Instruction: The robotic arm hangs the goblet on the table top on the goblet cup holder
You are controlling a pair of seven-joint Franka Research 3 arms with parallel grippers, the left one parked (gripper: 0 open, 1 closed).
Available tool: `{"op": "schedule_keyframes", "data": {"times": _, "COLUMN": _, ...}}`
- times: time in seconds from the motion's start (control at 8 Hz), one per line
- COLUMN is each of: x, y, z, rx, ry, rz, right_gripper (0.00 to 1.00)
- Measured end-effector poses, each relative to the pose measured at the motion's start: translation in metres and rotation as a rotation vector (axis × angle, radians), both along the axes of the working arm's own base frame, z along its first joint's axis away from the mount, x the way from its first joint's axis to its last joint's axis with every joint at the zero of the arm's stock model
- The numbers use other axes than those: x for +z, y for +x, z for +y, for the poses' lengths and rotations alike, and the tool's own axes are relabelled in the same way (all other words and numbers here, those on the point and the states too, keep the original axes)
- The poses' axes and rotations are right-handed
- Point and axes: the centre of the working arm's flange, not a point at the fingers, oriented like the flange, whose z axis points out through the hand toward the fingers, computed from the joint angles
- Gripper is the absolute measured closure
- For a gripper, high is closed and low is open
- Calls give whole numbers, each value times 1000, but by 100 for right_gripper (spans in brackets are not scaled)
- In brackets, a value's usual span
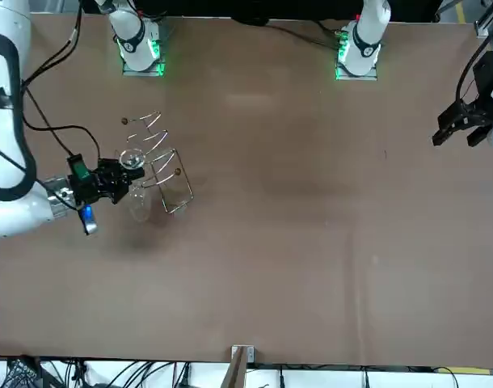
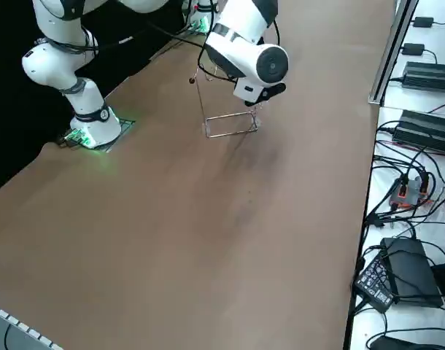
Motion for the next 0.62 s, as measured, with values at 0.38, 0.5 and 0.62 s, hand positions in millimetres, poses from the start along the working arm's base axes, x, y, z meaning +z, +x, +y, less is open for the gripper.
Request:
{"op": "schedule_keyframes", "data": {"times": 0.38, "x": -5, "y": -1, "z": 7, "rx": 5, "ry": -3, "rz": 3, "right_gripper": 90}}
{"op": "schedule_keyframes", "data": {"times": 0.5, "x": -5, "y": -1, "z": 7, "rx": 4, "ry": -3, "rz": 3, "right_gripper": 90}}
{"op": "schedule_keyframes", "data": {"times": 0.62, "x": -5, "y": -1, "z": 6, "rx": 4, "ry": -3, "rz": 3, "right_gripper": 90}}
